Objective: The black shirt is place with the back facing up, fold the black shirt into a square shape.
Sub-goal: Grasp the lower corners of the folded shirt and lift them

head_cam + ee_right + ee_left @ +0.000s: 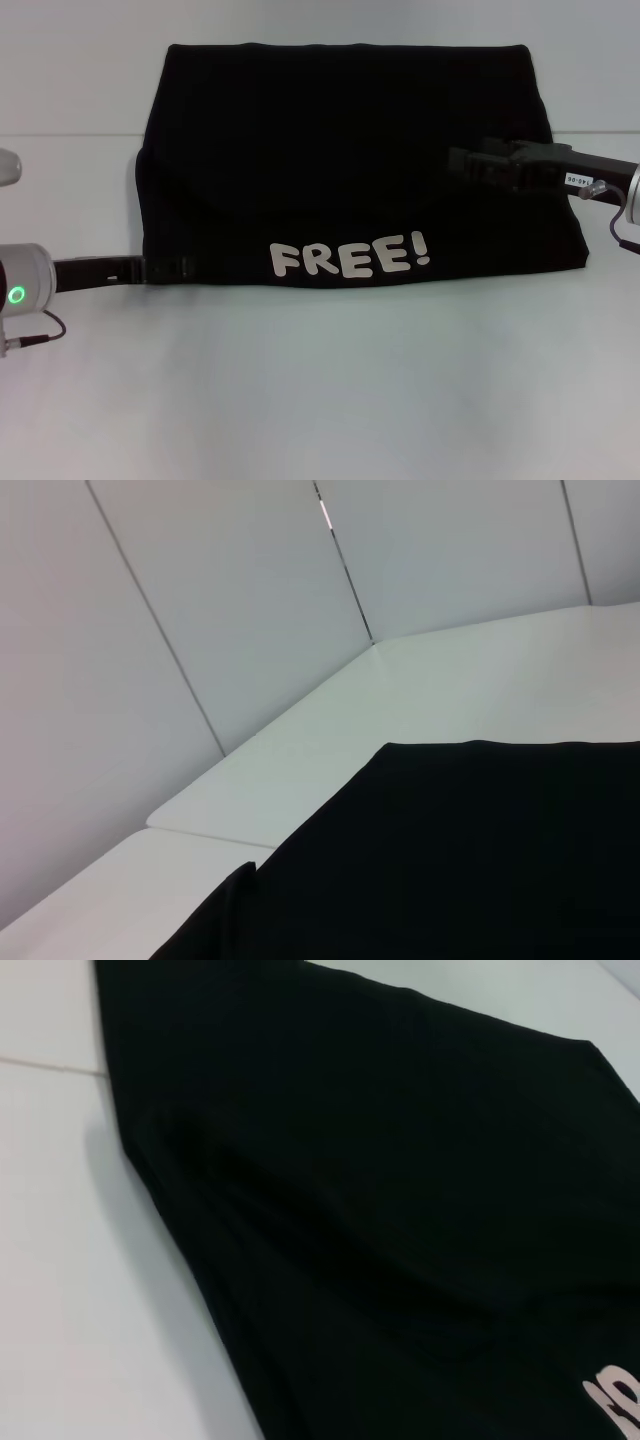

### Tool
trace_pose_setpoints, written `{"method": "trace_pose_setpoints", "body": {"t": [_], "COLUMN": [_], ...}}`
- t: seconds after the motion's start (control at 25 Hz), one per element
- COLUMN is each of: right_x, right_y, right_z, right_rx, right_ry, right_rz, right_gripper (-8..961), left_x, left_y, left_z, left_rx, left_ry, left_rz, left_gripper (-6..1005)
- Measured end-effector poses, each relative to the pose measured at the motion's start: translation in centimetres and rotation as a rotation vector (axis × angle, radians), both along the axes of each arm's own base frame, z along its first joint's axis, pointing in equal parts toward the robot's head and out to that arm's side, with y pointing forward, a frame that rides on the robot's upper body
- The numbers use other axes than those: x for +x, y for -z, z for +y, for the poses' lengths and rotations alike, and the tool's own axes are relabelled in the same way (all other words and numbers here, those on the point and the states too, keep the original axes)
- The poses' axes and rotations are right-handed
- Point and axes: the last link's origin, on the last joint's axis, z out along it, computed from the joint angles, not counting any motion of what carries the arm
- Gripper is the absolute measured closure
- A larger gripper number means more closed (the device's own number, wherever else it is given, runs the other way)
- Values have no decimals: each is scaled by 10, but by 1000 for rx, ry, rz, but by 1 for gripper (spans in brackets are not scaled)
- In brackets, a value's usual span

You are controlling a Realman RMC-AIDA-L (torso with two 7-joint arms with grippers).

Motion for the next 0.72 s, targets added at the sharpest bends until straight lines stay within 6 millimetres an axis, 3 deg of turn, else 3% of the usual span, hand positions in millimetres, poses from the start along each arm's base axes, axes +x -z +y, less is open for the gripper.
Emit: {"method": "trace_pose_setpoints", "body": {"t": [0.08,0.4,0.72], "right_x": [0,2,4], "right_y": [0,-3,-3], "right_z": [0,-2,-3], "right_rx": [2,22,22], "right_ry": [1,6,-4], "right_rz": [0,27,21], "right_gripper": [206,206,207], "left_x": [1,2,2], "left_y": [0,2,2], "left_z": [0,1,0], "left_rx": [-6,-20,-40], "left_ry": [29,66,89], "left_rz": [18,47,79], "left_gripper": [50,213,534]}}
